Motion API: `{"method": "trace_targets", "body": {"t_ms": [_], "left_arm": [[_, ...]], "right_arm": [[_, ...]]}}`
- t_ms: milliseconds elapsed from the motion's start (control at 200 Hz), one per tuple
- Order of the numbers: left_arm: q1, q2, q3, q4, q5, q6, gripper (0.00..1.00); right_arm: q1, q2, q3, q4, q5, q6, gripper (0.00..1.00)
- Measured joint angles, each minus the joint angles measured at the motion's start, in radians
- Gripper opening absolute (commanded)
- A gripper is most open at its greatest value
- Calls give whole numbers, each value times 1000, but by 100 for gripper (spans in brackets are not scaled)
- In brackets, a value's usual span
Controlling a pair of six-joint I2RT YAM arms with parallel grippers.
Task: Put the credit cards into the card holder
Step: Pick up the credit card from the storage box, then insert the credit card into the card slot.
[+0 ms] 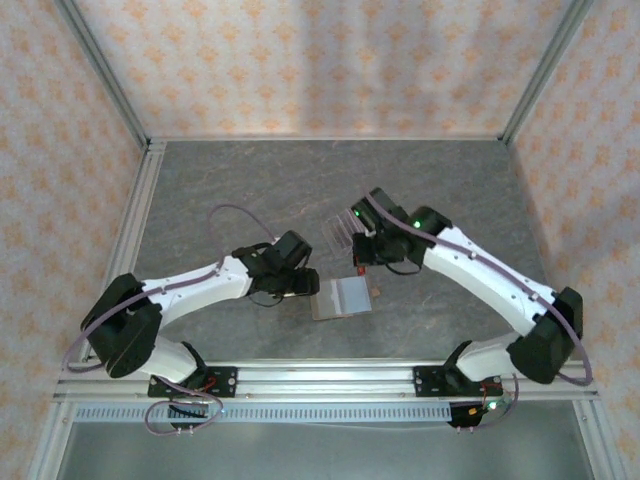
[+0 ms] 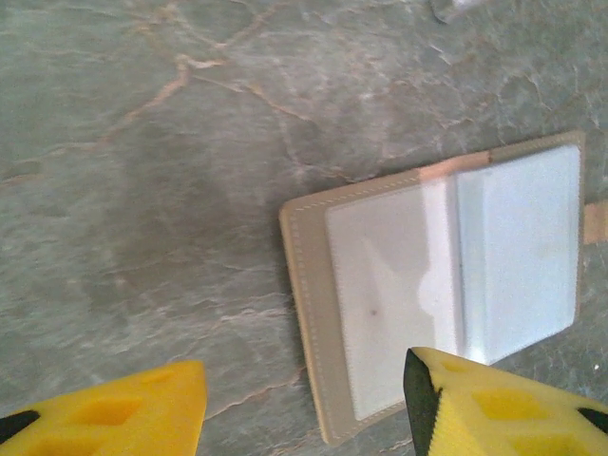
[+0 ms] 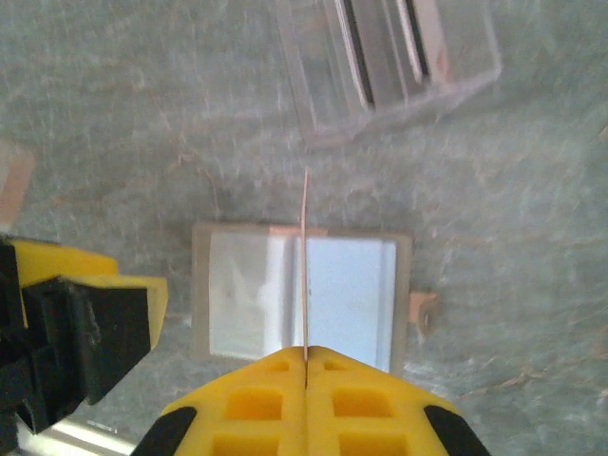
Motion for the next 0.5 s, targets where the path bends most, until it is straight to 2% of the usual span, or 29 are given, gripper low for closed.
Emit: {"method": "trace_targets", "body": {"t_ms": [120,310,500], "left_arm": [[-37,49,44,-10,-11,10,58],[-74,125,85,-30,-36,10,57],[-93,174,106,-39,-61,2,56]], "right_arm": [[0,-73,-199,163,-69,58,0],[0,-170,-423,406,-150,122,0],[0,-283,-548,549,-163,127,0]]}}
